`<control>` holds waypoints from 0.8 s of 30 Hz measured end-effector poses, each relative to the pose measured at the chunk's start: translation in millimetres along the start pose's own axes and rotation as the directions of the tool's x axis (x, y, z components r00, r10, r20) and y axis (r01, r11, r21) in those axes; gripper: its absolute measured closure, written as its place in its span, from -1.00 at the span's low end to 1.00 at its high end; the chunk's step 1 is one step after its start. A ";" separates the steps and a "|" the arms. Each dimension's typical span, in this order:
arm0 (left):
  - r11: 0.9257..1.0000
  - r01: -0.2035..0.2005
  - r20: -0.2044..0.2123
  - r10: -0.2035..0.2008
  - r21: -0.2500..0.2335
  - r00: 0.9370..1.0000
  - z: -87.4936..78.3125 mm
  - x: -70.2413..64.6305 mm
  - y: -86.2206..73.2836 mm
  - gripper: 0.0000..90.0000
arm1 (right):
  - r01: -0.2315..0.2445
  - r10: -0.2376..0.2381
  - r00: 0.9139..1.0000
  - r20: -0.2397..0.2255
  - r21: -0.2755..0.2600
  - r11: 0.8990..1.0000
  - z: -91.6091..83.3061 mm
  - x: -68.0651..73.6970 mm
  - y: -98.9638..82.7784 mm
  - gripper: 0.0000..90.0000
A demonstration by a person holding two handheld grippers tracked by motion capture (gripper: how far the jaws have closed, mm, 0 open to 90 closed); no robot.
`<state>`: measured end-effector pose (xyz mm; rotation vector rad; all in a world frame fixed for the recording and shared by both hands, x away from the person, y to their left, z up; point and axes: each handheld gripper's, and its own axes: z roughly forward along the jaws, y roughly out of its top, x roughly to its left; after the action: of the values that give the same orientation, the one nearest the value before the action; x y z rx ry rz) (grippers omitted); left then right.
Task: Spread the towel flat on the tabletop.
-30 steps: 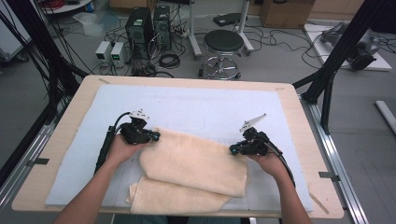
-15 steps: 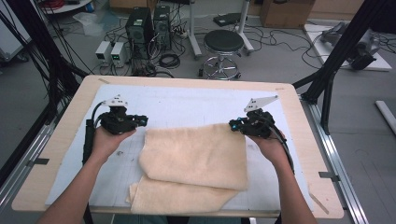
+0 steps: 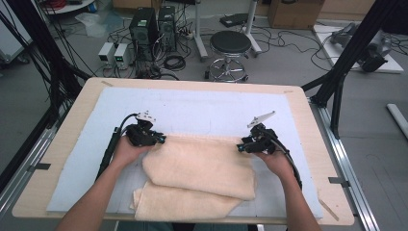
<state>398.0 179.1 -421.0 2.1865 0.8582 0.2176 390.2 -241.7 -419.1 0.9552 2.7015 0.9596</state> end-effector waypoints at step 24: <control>0.990 -0.128 0.135 0.136 -0.063 0.981 -72.5 -62.3 -71.2 0.69 | 0.216 -0.227 0.952 -0.208 -0.072 0.974 -46.4 99.6 -40.3 0.77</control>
<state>285.1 216.7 -414.3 2.1817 0.6239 0.1485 275.7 -230.5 -397.4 0.5503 2.8651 1.1330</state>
